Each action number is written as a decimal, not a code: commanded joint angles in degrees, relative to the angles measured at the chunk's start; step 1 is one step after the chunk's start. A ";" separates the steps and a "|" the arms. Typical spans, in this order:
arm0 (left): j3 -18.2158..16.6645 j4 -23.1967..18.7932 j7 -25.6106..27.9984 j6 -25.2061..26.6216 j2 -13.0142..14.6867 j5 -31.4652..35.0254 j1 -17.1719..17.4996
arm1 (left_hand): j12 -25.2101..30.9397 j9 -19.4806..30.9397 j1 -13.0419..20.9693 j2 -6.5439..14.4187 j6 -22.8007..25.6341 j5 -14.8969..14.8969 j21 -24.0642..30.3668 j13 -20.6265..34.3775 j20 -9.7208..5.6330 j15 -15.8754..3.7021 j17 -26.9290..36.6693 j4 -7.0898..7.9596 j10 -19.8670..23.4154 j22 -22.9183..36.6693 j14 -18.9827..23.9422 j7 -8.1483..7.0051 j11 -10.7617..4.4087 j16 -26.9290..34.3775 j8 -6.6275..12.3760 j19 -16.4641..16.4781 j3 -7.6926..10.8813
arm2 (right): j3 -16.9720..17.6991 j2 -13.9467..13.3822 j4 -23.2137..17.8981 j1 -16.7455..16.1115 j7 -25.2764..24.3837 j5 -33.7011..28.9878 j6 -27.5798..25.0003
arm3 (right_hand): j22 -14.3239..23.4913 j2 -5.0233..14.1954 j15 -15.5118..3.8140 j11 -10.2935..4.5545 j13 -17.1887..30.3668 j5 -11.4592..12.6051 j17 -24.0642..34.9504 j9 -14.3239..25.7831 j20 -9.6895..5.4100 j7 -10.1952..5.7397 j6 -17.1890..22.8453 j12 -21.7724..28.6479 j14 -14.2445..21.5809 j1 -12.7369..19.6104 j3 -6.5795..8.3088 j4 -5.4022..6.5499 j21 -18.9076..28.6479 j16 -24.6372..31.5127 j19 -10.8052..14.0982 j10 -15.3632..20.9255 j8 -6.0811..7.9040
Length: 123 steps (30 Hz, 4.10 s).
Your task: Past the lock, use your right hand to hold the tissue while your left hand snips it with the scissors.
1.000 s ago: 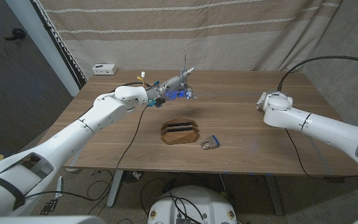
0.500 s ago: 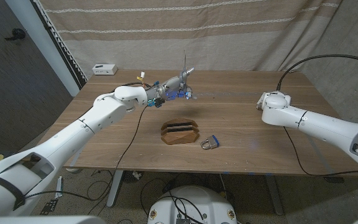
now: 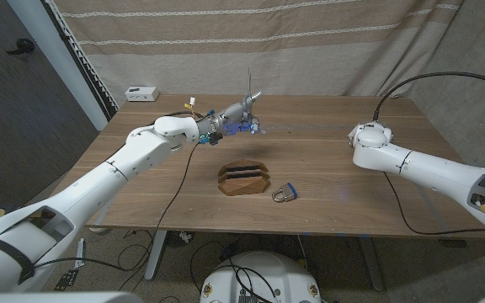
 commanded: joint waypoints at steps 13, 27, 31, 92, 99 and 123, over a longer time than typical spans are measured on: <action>0.02 0.02 0.15 -0.55 -0.37 0.13 0.17 | 13.58 -0.04 -0.06 -0.36 2.44 0.54 -0.16 4.02 -0.25 -4.59 0.56 -2.19 4.24 0.29 0.47 2.06 -3.55 0.58 0.48 0.51 -2.87 | 8.11 -0.89 -3.81 -7.45 -10.76 0.75 4.20 | 1.03 4.72 -10.27 -1.16 1.24 -4.46 2.19 0.78 -3.83 -0.74 14.47 2.77 9.12 7.06 5.63 2.58 1.18 3.55 3.44 14.71 2.59; 0.02 -0.96 0.54 -0.36 -0.13 0.19 0.52 | 13.59 -0.08 -0.01 -0.32 2.30 0.66 -0.31 4.02 -0.24 -4.51 0.35 -2.16 4.29 0.22 0.47 1.95 -3.58 0.46 0.65 0.50 -2.85 | 14.95 -2.54 -10.29 -15.11 -24.62 -2.62 8.42 | 1.58 4.84 -10.76 -0.32 2.89 -6.10 3.23 1.10 -3.70 -0.16 15.20 3.68 12.38 9.33 8.35 3.07 2.65 5.44 5.35 15.44 2.46; 0.13 -0.88 0.16 -0.42 -0.20 0.13 0.37 | 13.59 -0.23 0.01 -0.33 2.32 0.68 -0.35 4.02 -0.26 -4.60 0.44 -2.17 4.26 0.20 0.45 1.99 -3.59 0.51 0.63 0.50 -2.85 | 16.87 -2.38 -11.78 -17.30 -29.78 -4.87 9.66 | 1.85 4.59 -10.73 -0.32 3.61 -6.83 3.65 1.21 -3.96 0.25 15.59 4.12 13.89 9.84 9.06 3.34 3.62 6.29 6.80 15.42 2.50; 5.43 8.32 -10.24 -2.54 -5.88 2.25 -6.44 | 13.60 -0.76 0.28 -0.30 1.89 1.09 -0.55 4.01 -0.24 -4.53 0.40 -2.12 4.36 0.44 0.47 1.75 -3.72 0.55 0.77 0.59 -2.84 | 25.58 -5.10 -7.64 -23.33 -38.84 -21.94 30.94 | 8.80 4.94 -11.28 -0.45 17.11 -14.16 10.13 8.91 -8.24 -2.80 8.29 10.21 17.73 13.97 20.08 10.33 15.13 11.37 2.14 3.57 1.23; 5.45 8.89 -10.30 -2.61 -6.19 2.51 -6.69 | 13.60 -0.91 0.29 -0.28 2.04 1.14 -0.58 4.02 -0.29 -4.64 0.32 -2.11 4.37 0.42 0.43 1.84 -3.70 0.48 0.78 0.63 -2.84 | 26.59 -4.68 -6.44 -23.85 -40.74 -21.65 33.73 | 13.50 5.05 -11.32 -0.53 20.40 -16.09 14.92 11.45 -8.70 -2.89 7.22 12.42 17.07 15.01 23.05 11.45 27.37 13.25 -1.24 -0.99 0.13; 5.21 8.31 -10.96 -2.64 -5.83 2.10 -6.22 | 13.62 -0.77 0.24 -0.21 2.23 1.31 -0.66 4.02 -0.30 -4.66 0.79 -1.98 4.76 0.61 0.42 2.07 -3.72 0.79 1.31 0.67 -2.83 | 27.64 -2.32 -3.30 -23.52 -44.92 -20.15 39.84 | 0.23 5.88 -10.94 0.44 28.98 -16.88 22.34 11.22 -8.35 -3.23 7.10 15.48 29.49 12.50 32.00 15.07 67.80 17.83 -8.18 -10.67 -2.67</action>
